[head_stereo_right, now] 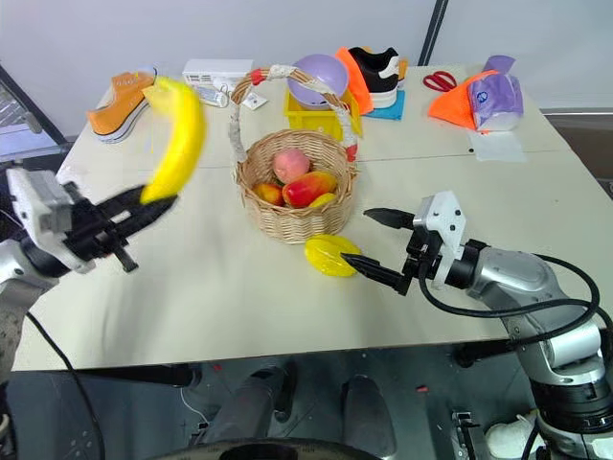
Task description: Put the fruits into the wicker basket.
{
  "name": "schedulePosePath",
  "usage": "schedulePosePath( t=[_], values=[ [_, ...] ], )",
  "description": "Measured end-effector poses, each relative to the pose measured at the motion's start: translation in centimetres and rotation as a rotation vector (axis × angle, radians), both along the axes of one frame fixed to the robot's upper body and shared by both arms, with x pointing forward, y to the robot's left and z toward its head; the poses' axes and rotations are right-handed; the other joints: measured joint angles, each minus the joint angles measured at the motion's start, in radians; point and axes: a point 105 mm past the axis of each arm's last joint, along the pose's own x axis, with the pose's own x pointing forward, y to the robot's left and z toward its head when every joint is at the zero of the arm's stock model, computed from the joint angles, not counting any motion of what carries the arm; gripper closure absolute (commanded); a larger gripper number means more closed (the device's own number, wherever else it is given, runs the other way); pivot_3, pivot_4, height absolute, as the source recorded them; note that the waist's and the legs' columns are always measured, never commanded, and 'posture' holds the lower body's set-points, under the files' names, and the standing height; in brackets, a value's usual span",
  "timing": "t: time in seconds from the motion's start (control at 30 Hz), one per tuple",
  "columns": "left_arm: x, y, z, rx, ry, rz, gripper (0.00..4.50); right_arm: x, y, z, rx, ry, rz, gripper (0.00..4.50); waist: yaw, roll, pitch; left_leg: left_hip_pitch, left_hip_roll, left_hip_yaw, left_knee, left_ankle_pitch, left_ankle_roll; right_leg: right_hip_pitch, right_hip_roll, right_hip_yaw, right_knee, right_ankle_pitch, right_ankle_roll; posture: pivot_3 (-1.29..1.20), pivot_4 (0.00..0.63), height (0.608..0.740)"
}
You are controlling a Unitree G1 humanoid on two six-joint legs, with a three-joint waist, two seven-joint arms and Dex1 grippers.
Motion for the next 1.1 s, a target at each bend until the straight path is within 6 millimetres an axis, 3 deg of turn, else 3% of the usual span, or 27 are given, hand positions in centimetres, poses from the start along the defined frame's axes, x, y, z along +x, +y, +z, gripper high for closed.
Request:
schedulePosePath(
  t=[0.07,0.17,0.3,0.53,0.57,0.63,0.77,0.9,1.0,1.1],
  values=[
    [-1.0,-1.3,-0.3,0.02,0.046,-0.084,4.08,0.2,-0.2,0.0,-0.006,-0.002,-0.006,0.0,-0.001,0.001,0.0,0.0,0.0,0.0,-0.001,0.0,0.0,-0.001,0.0,0.0,0.001,0.0,0.0,0.0,0.15,0.74],
    [-0.9,-2.9,-0.9,0.058,0.136,-0.147,4.08,0.4,-0.1,0.1,-0.01,-0.011,-0.003,0.0,0.003,0.002,0.001,0.0,0.001,0.0,-0.001,0.0,0.0,-0.001,0.001,-0.001,0.002,-0.001,-0.001,0.0,0.15,0.74],
    [2.1,-5.9,-0.4,0.058,0.175,-0.176,4.08,0.5,0.5,0.4,0.0,-0.031,0.006,0.0,0.009,0.002,0.001,0.0,0.0,0.0,0.001,0.0,0.0,0.002,0.0,-0.002,0.001,-0.001,-0.001,0.0,0.15,0.74],
    [6.8,-8.4,-1.7,0.155,0.2,-0.178,4.08,0.0,0.8,0.7,-0.004,-0.048,-0.015,0.0,0.0,0.002,0.001,-0.003,0.0,-0.001,-0.001,0.002,0.002,0.0,0.001,-0.001,0.003,0.0,0.001,0.0,0.15,0.74],
    [7.4,-8.6,-1.8,0.175,0.2,-0.181,3.07,-0.1,0.9,0.6,-0.006,-0.045,-0.021,0.0,0.001,0.002,0.001,-0.003,0.0,-0.001,-0.001,0.002,0.002,0.0,0.001,-0.001,0.003,0.0,0.002,0.0,0.15,0.74],
    [8.3,-8.7,-2.0,0.18,0.203,-0.173,2.36,-0.3,1.0,0.5,-0.008,-0.04,-0.029,0.0,0.002,0.002,0.001,-0.003,0.0,-0.001,-0.001,0.002,0.002,0.0,0.001,-0.002,0.003,0.0,0.002,0.0,0.15,0.74],
    [9.2,-8.5,-2.3,0.201,0.196,-0.169,0.36,-0.9,1.7,0.2,-0.019,-0.026,-0.036,0.0,0.0,0.002,0.001,-0.003,0.0,-0.001,-0.001,0.002,0.002,0.0,0.001,-0.001,0.002,0.0,0.001,0.0,0.15,0.74],
    [8.7,-8.7,-1.2,0.146,0.162,-0.227,0.36,-0.7,2.8,-1.4,-0.055,0.03,-0.044,0.0,0.0,0.002,0.001,-0.003,0.0,-0.001,0.0,0.002,0.002,0.0,0.001,-0.002,0.002,0.0,0.0,0.0,0.15,0.74],
    [7.7,-7.6,0.4,0.082,0.127,-0.266,0.36,-0.3,3.8,-2.9,-0.092,0.057,-0.039,0.0,-0.006,0.002,0.001,-0.002,0.0,-0.001,0.0,0.002,0.002,-0.001,0.001,-0.002,0.003,0.0,0.0,0.0,0.15,0.74],
    [5.4,-6.0,-0.4,0.098,0.145,-0.32,0.36,0.9,4.1,-3.9,-0.123,0.065,-0.07,0.0,-0.021,0.002,0.001,-0.002,0.0,-0.002,-0.001,0.002,0.002,0.0,0.001,-0.001,0.003,0.0,0.0,0.0,0.15,0.74]
  ],
)
